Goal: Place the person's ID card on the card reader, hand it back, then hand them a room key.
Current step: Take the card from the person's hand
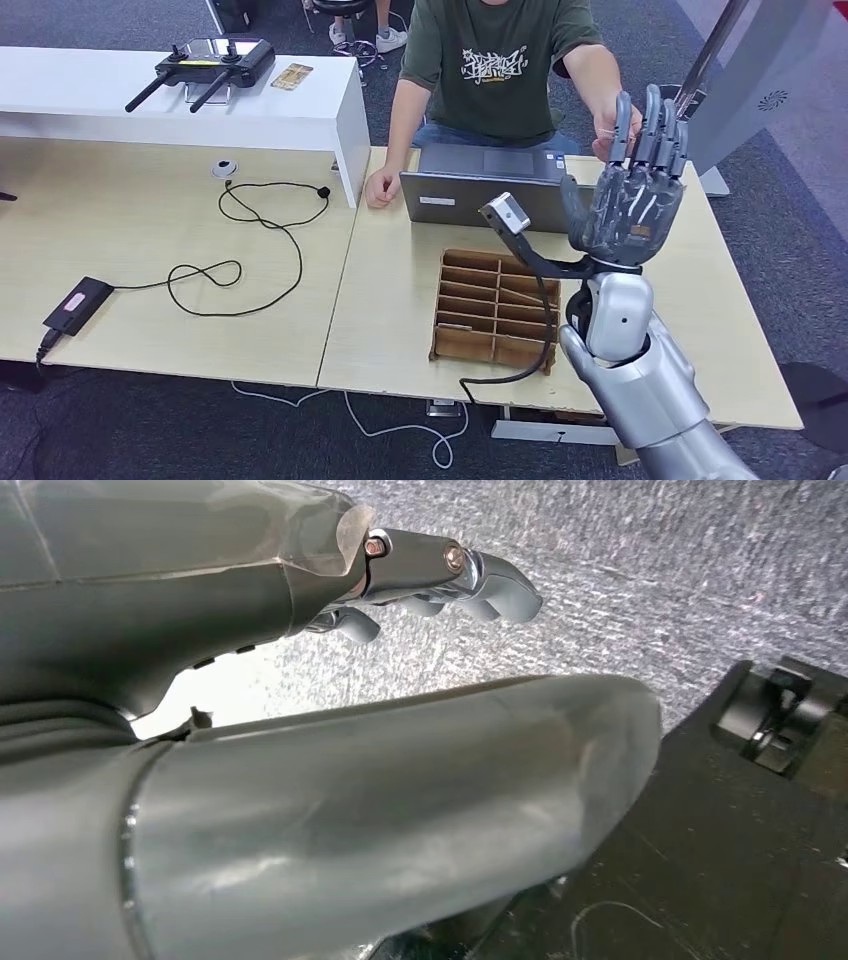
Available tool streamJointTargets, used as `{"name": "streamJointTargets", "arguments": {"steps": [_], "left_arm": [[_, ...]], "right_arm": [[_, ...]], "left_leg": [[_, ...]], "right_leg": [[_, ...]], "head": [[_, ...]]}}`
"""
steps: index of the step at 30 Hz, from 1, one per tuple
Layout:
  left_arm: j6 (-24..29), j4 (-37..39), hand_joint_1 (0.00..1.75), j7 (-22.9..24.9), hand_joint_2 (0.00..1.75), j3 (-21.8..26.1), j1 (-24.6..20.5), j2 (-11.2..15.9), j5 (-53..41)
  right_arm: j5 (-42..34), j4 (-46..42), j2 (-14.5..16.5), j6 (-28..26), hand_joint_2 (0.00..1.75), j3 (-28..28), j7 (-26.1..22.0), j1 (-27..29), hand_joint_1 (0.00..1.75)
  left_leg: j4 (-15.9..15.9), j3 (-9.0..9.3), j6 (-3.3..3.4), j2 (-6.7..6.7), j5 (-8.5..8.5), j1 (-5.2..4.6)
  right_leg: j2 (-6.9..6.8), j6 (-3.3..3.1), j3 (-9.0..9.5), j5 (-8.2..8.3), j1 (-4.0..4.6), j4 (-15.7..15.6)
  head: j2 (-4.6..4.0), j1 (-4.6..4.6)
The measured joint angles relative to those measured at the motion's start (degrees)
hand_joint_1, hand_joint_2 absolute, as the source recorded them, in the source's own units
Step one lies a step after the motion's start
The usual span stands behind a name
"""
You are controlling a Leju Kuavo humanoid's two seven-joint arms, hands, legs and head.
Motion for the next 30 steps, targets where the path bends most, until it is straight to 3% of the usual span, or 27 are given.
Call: {"name": "streamJointTargets", "arguments": {"steps": [13,30], "left_arm": [[0.0,0.0,0.0,-0.4,0.0,-0.2,0.0,-0.1,0.0],[0.0,0.0,0.0,-0.8,0.0,-0.3,0.1,-0.1,0.5]], "right_arm": [[0.0,6.4,-0.1,1.9,1.75,3.5,-5.6,-3.5,0.0],[0.0,11.1,2.1,2.5,1.75,0.3,-12.1,-4.7,0.0]], "left_leg": [[0.0,-0.04,0.0,0.02,0.0,-0.02],[0.0,-0.04,0.0,0.02,0.0,-0.01]], "right_leg": [[0.01,0.0,-0.01,0.01,-0.01,0.0],[0.01,0.0,-0.01,0.01,-0.01,0.0]], "head": [[0.0,0.0],[0.0,0.0]]}}
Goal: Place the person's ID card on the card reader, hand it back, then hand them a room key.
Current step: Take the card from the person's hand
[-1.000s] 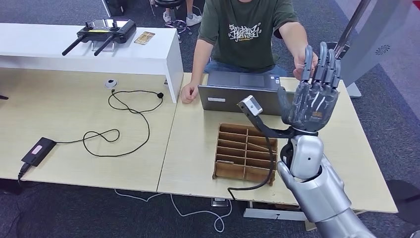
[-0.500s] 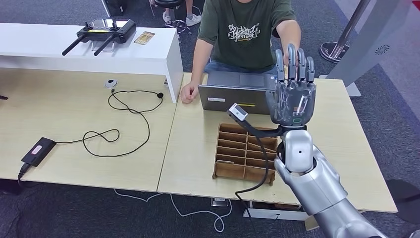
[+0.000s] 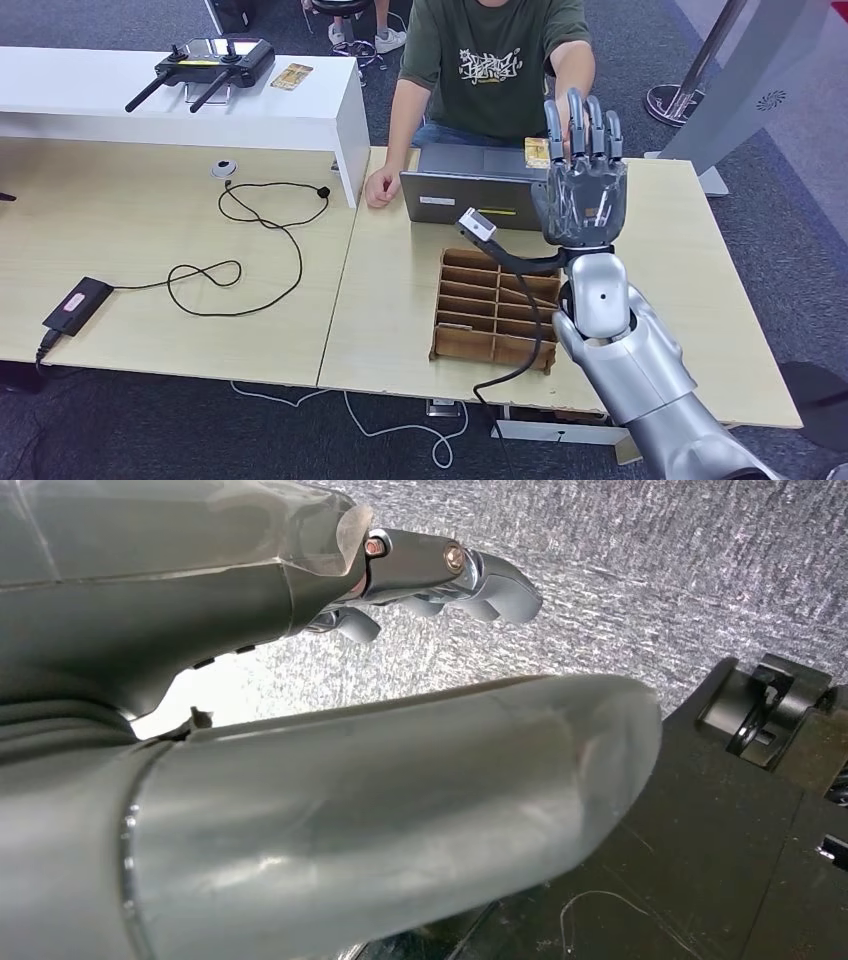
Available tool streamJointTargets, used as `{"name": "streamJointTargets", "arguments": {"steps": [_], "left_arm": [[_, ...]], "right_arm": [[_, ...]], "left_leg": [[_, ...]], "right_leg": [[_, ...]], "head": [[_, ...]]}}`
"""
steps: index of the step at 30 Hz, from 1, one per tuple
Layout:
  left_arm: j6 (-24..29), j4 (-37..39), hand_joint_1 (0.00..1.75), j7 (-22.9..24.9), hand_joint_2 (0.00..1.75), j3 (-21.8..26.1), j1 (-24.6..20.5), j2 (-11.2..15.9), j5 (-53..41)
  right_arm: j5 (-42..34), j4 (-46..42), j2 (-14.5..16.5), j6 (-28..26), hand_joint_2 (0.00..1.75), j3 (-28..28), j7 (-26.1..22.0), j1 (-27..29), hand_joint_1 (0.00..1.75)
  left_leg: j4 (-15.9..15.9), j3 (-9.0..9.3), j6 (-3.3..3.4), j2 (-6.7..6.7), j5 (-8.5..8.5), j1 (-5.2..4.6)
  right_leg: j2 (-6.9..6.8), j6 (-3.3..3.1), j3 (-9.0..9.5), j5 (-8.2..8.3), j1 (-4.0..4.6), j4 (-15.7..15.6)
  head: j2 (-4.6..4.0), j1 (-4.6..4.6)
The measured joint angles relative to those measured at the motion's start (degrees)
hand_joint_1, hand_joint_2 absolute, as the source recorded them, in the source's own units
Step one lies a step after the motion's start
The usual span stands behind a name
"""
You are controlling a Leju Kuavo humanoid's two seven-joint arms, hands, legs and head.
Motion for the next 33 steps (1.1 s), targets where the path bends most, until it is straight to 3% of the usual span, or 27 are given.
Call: {"name": "streamJointTargets", "arguments": {"steps": [12,33], "left_arm": [[-0.3,0.0,0.0,0.0,0.0,-0.1,0.0,0.0,0.6],[-0.6,0.0,0.0,0.0,0.0,-0.2,0.0,0.2,1.1]], "right_arm": [[0.0,10.9,5.9,2.2,1.75,-11.5,-5.5,-3.1,0.0],[0.0,14.6,8.2,2.2,1.75,-16.0,-8.7,-3.5,0.0]], "left_leg": [[0.0,0.01,0.0,0.0,0.0,0.0],[0.0,0.01,0.0,0.0,0.0,0.0]], "right_leg": [[0.0,0.0,0.0,0.0,0.0,0.0],[0.0,0.0,-0.02,0.0,0.0,0.0]], "head": [[0.0,0.0],[0.0,-0.01]]}}
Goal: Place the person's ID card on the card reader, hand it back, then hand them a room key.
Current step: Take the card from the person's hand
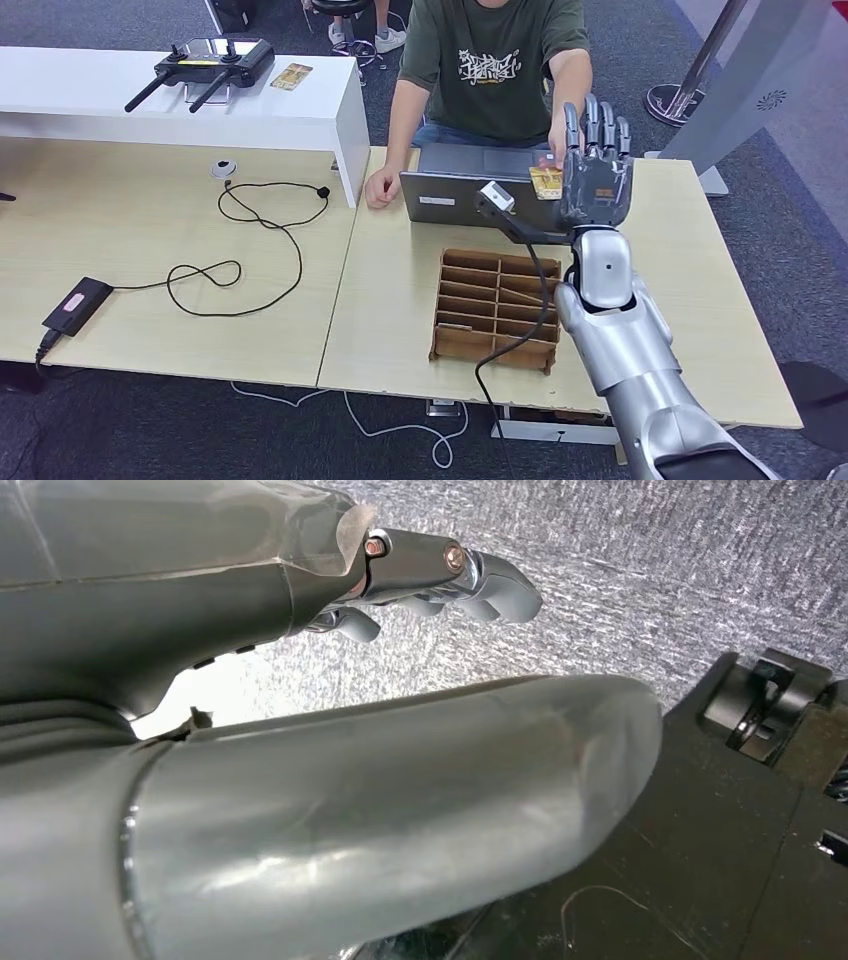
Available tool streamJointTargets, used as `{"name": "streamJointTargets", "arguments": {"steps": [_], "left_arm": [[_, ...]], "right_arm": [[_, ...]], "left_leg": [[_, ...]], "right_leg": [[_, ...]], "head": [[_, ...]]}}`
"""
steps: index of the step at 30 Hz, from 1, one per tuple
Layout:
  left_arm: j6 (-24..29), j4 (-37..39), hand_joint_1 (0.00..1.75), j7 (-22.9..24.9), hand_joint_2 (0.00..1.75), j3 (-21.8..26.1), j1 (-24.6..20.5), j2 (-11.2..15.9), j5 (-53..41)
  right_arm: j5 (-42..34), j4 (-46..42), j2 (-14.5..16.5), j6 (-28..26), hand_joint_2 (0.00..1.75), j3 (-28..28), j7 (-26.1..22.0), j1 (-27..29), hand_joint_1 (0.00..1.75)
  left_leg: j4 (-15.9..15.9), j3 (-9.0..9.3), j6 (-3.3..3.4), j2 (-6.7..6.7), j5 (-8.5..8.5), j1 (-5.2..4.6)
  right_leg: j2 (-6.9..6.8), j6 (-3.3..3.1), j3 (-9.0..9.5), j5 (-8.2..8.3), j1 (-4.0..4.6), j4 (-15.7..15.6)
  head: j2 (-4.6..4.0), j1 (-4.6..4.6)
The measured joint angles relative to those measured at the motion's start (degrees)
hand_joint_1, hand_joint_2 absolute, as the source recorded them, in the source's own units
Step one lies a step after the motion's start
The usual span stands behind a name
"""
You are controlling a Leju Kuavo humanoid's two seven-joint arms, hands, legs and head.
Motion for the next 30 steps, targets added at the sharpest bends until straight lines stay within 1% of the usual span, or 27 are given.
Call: {"name": "streamJointTargets", "arguments": {"steps": [5,12,20,21,23,25,26,27,28,29,30], "left_arm": [[0.1,0.0,0.0,0.0,0.0,0.0,0.0,0.1,0.2],[0.3,0.0,0.0,-0.1,0.0,-0.3,0.1,0.4,0.6],[0.2,0.0,0.0,-0.3,0.0,-0.6,0.1,0.6,0.7],[0.1,0.0,0.0,-0.3,0.0,-0.6,0.1,0.6,0.7],[0.1,0.0,0.0,-0.3,0.0,-0.7,0.1,0.6,0.7],[0.0,0.0,0.0,-0.4,0.0,-0.7,0.1,0.6,0.8],[-0.1,0.0,0.0,-0.5,0.0,-0.7,0.1,0.6,0.8],[-0.1,0.0,0.0,-0.5,0.0,-0.7,0.1,0.6,0.9],[-0.2,0.0,0.0,-0.5,0.0,-0.7,0.1,0.6,0.9],[-0.2,0.0,0.0,-0.5,0.0,-0.7,0.1,0.6,0.9],[-0.3,0.0,0.0,-0.6,0.0,-0.7,0.1,0.6,0.9]], "right_arm": [[0.0,-4.2,0.0,0.5,1.75,-1.1,-0.1,2.3,0.0],[0.0,-11.0,-0.2,2.5,1.75,-2.0,0.5,5.5,0.0],[0.0,-14.4,-0.2,3.3,1.75,-2.7,-0.7,7.4,0.0],[0.0,-14.5,-0.2,3.3,1.75,-2.8,-0.9,7.5,0.07],[0.0,-14.7,-0.2,3.7,1.75,-3.1,-1.3,7.7,0.37],[0.0,-14.8,-0.1,4.1,1.75,-3.6,-1.6,7.8,0.86],[0.0,-14.8,0.0,4.3,1.75,-4.0,-1.8,7.9,1.07],[0.0,-14.8,0.0,4.4,1.75,-4.2,-2.0,7.9,1.34],[0.0,-14.8,0.1,4.5,1.75,-4.5,-2.1,7.9,1.54],[0.0,-14.8,0.2,4.5,1.75,-4.7,-2.2,7.9,1.66],[0.0,-14.8,0.3,4.6,1.75,-5.0,-2.3,7.9,1.73]], "left_leg": [[0.0,0.0,0.0,0.0,0.0,0.0],[0.0,0.0,0.0,0.02,0.0,0.0],[0.0,0.0,0.0,0.02,0.0,0.0],[0.0,-0.01,0.0,0.02,0.0,0.0],[0.0,-0.01,0.0,0.02,0.0,0.0],[0.0,-0.01,0.0,0.02,0.0,0.0],[0.0,-0.01,0.0,0.02,0.0,0.0],[0.0,-0.01,0.0,0.02,0.0,0.0],[0.0,-0.01,0.0,0.02,0.0,0.0],[0.0,-0.01,0.0,0.02,0.0,0.0],[0.0,-0.01,0.0,0.02,0.0,0.0]], "right_leg": [[0.0,0.0,-0.01,0.0,0.0,0.0],[0.02,0.0,-0.03,0.0,0.0,0.0],[0.02,0.0,-0.03,0.0,0.0,0.0],[0.02,0.0,-0.02,0.0,0.0,0.0],[0.02,0.0,-0.02,0.0,0.0,0.0],[0.02,0.0,-0.02,0.0,0.0,0.0],[0.02,0.0,-0.02,0.0,0.0,0.0],[0.01,0.0,-0.02,0.0,0.0,0.0],[0.01,0.0,-0.02,0.0,0.0,0.0],[0.02,0.0,-0.02,0.0,0.0,0.0],[0.02,0.0,-0.02,0.0,0.0,0.0]], "head": [[0.0,0.01],[0.0,0.01],[0.0,0.01],[0.0,0.01],[0.0,0.01],[0.0,0.01],[0.0,0.01],[0.0,0.01],[0.0,0.01],[0.0,0.01],[0.0,0.01]]}}
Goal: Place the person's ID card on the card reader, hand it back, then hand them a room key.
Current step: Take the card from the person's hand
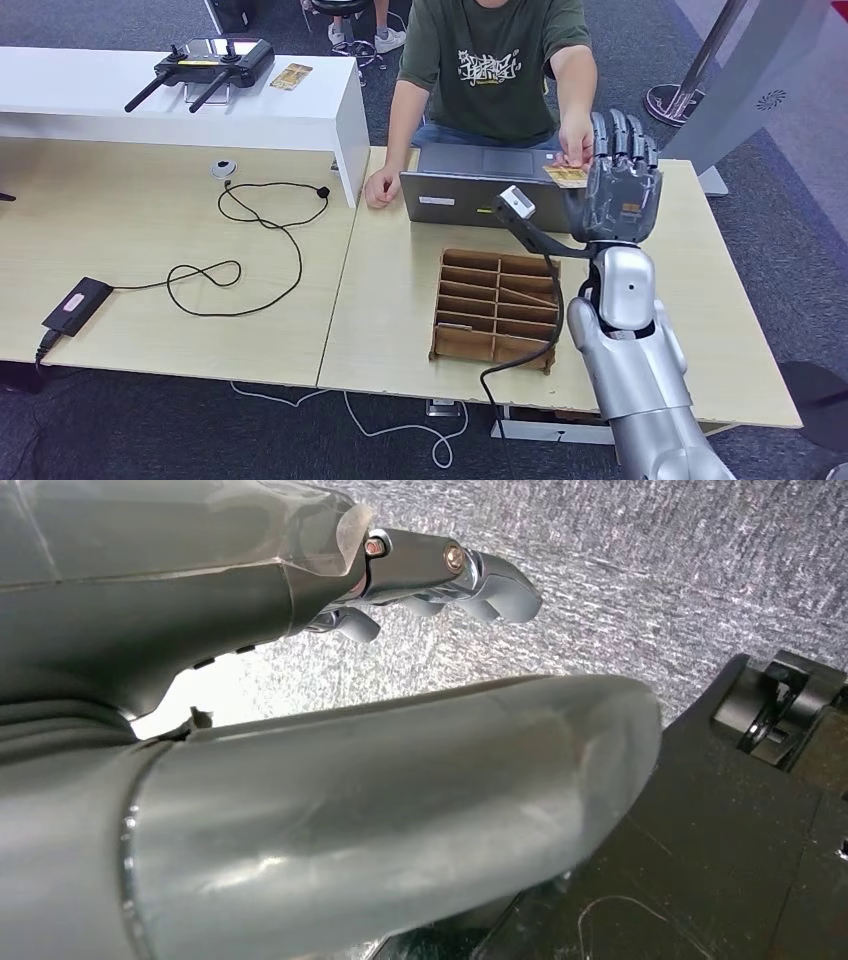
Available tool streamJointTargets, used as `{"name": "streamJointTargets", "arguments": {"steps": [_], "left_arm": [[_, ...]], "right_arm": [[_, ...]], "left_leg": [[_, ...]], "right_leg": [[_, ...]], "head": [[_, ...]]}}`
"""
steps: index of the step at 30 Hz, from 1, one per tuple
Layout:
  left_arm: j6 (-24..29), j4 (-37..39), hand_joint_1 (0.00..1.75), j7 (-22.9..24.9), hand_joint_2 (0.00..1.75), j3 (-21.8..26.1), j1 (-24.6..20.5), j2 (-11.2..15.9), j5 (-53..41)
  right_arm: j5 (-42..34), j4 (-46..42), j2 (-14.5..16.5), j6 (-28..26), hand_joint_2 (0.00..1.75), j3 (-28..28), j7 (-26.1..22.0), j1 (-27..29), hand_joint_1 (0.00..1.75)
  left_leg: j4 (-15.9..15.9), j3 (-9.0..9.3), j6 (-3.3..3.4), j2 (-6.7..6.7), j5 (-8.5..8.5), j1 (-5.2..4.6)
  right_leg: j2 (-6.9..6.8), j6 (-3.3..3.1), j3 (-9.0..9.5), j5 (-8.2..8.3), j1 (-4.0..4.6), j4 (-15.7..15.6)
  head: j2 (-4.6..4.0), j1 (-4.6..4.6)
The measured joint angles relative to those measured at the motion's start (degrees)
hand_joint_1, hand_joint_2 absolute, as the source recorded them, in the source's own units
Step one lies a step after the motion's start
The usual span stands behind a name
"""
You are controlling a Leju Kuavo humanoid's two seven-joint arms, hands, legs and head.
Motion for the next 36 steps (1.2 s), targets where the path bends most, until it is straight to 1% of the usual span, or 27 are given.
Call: {"name": "streamJointTargets", "arguments": {"steps": [7,23,25,26,33,36], "left_arm": [[0.0,0.0,0.0,-0.1,0.0,0.0,0.0,0.0,0.0],[0.2,0.0,0.0,-0.2,0.0,-0.1,0.1,0.1,0.0],[0.2,0.0,0.0,-0.2,0.0,-0.2,0.1,0.1,0.0],[0.2,0.0,0.0,-0.2,0.0,-0.2,0.1,0.1,0.1],[0.1,0.0,0.0,0.0,0.0,-0.3,0.1,0.3,0.2],[0.0,0.0,0.0,0.3,0.0,-0.5,0.1,0.3,0.1]], "right_arm": [[0.0,0.0,0.4,0.5,1.75,-1.8,-0.2,0.1,1.75],[-0.5,-1.1,0.7,0.6,1.75,-3.9,-1.8,1.1,1.75],[-3.8,-1.7,0.9,0.7,1.75,-4.7,-3.5,1.5,1.75],[-7.0,-2.2,1.2,1.0,1.75,-5.3,-4.8,1.7,1.75],[-32.8,-6.1,3.5,6.1,1.75,-10.9,-11.9,3.8,1.75],[-38.7,-7.7,3.6,7.4,1.75,-12.9,-13.1,4.8,1.75]], "left_leg": [[0.0,0.0,0.0,0.0,0.0,0.0],[0.0,0.0,0.0,0.0,0.0,0.0],[0.0,0.0,0.0,0.0,0.0,0.0],[0.0,0.0,0.0,0.0,0.0,0.0],[0.0,0.0,0.0,-0.01,0.0,0.0],[0.0,0.0,0.0,-0.01,0.0,0.0]], "right_leg": [[0.0,0.0,0.0,0.0,0.0,0.0],[0.0,0.0,0.0,0.0,0.0,0.0],[0.0,0.0,0.0,0.0,0.0,0.0],[0.0,0.0,0.0,0.0,0.0,0.0],[-0.01,0.0,0.0,0.0,0.0,0.0],[0.0,0.0,0.0,0.0,0.0,0.0]], "head": [[0.0,0.01],[0.0,0.0],[0.0,0.01],[0.0,0.01],[0.0,0.01],[0.0,0.0]]}}
